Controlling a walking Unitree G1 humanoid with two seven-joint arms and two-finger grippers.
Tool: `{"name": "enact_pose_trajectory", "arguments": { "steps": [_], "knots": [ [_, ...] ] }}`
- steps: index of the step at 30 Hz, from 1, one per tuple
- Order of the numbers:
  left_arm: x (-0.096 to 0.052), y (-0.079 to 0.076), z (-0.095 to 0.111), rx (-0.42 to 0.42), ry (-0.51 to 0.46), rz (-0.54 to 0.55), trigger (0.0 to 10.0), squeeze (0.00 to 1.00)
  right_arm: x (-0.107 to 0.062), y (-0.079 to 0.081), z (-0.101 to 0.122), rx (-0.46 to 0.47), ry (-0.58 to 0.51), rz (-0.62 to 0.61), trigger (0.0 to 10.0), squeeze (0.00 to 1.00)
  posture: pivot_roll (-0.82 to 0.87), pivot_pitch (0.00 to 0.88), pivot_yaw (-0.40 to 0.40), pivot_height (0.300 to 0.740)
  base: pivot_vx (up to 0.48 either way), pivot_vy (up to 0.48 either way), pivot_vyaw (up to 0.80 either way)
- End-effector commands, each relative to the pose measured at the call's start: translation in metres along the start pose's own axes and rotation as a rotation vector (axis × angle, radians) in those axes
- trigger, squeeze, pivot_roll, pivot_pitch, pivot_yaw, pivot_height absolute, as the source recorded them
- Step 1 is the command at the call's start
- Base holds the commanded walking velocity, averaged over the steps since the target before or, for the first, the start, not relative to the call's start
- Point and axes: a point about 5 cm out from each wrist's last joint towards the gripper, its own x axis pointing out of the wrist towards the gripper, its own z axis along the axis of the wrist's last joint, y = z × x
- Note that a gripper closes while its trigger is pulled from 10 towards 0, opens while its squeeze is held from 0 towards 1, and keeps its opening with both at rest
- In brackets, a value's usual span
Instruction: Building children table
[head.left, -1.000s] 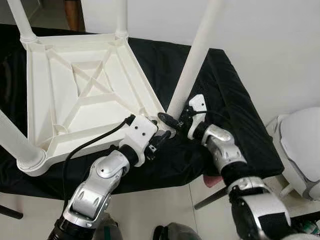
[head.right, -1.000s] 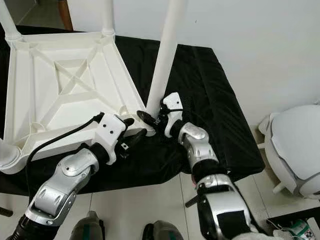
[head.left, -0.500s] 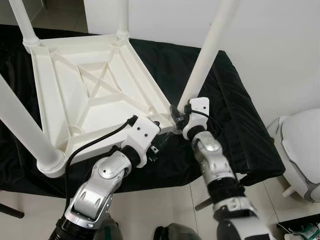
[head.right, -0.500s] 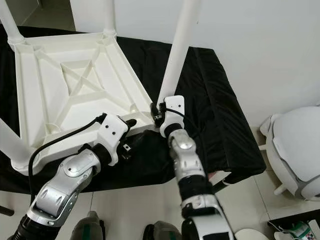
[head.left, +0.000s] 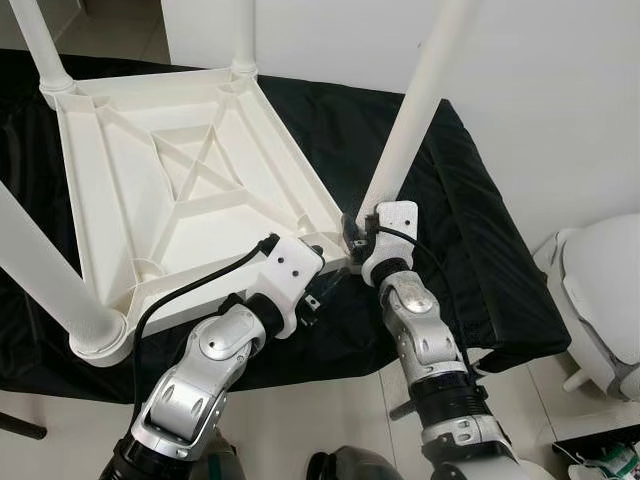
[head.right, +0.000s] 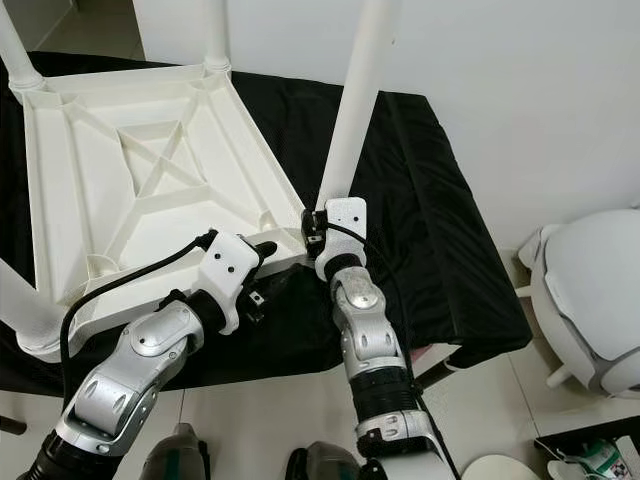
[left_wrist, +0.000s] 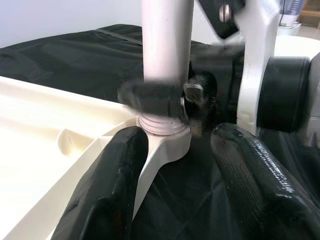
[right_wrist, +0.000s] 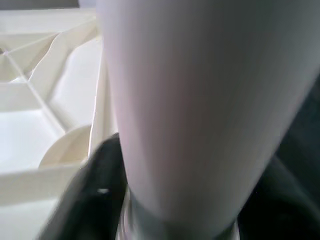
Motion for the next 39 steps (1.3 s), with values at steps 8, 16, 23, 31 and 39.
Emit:
{"name": "enact_pose_trajectory", "arguments": {
  "steps": [8, 16, 23, 31, 39],
  "knots": [
    [0.002, -0.002, 0.000, 0.005, 0.002, -0.026, 10.0, 0.00, 0.016, -0.032, 0.022, -0.044, -0.025, 0.112, 10.0, 1.00, 0.03, 0.000, -0.132, 0.740, 0.000, 0.000, 0.00],
    [0.002, -0.001, 0.001, 0.007, -0.003, -0.023, 10.0, 0.00, 0.016, -0.027, 0.022, -0.153, -0.005, 0.419, 10.0, 0.00, 0.03, 0.000, -0.124, 0.740, 0.000, 0.000, 0.00],
    [0.002, 0.004, 0.003, 0.012, -0.005, -0.008, 10.0, 0.00, 0.026, -0.022, 0.014, -0.281, 0.054, 0.546, 10.0, 0.00, 0.04, 0.002, -0.114, 0.740, 0.000, 0.000, 0.00],
    [-0.001, 0.006, 0.005, 0.011, -0.006, 0.014, 10.0, 0.00, 0.036, -0.021, 0.020, -0.268, 0.050, 0.553, 4.2, 0.00, 0.06, 0.009, -0.114, 0.740, 0.000, 0.000, 0.00],
    [-0.003, 0.007, 0.005, 0.011, -0.002, 0.017, 10.0, 0.00, 0.034, -0.022, 0.016, -0.244, 0.060, 0.568, 0.0, 0.00, 0.06, 0.018, -0.108, 0.740, 0.000, 0.000, 0.00]
  ]
}}
